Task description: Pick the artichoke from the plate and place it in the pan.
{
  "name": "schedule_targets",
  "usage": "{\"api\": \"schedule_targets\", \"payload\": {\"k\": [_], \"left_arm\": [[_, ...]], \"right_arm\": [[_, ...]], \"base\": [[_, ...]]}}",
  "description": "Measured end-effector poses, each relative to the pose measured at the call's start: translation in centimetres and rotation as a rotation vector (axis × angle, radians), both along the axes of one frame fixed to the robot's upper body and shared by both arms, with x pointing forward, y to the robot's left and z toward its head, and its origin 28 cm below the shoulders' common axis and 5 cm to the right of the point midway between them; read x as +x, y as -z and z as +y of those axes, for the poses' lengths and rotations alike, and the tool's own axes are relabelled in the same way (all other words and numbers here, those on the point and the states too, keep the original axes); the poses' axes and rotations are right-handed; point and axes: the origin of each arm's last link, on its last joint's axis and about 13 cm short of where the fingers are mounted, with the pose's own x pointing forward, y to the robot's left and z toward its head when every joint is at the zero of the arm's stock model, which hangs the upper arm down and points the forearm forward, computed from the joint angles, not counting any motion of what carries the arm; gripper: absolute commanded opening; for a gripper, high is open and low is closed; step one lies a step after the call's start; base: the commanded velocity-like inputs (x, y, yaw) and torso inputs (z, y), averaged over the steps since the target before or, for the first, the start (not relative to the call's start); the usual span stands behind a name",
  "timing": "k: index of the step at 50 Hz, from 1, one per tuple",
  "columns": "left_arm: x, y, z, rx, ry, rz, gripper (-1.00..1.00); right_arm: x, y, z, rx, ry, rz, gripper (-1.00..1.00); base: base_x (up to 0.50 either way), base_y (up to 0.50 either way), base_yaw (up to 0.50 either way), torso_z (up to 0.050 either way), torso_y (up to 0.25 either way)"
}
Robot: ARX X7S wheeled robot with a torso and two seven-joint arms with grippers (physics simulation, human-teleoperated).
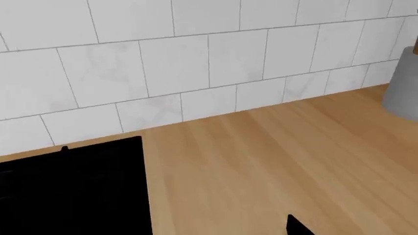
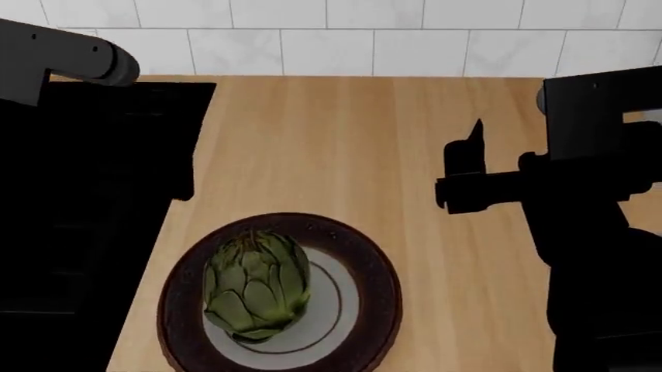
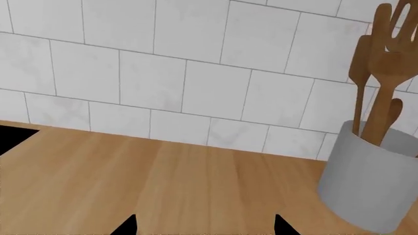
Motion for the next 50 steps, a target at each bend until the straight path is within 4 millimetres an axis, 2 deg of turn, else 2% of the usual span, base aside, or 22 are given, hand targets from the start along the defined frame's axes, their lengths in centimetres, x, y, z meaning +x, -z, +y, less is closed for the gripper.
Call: {"api": "schedule_targets", "payload": {"k": [24,50], "left_arm": [[-1.7,-1.1,0.1,0.023,0.125,0.151,1.0],[-1.7,0.3,-0.4,0.031,0.255,0.213,1.0]], "right_arm": [[0.3,0.4,0.2,-0.003,-0.01,0.013,1.0],[0.2,0.7,0.1,-0.002,-0.009,0.019,1.0]], "base": [[0.0,0.0,0.0,0.0,0.0],[0.0,0.0,0.0,0.0,0.0]]}}
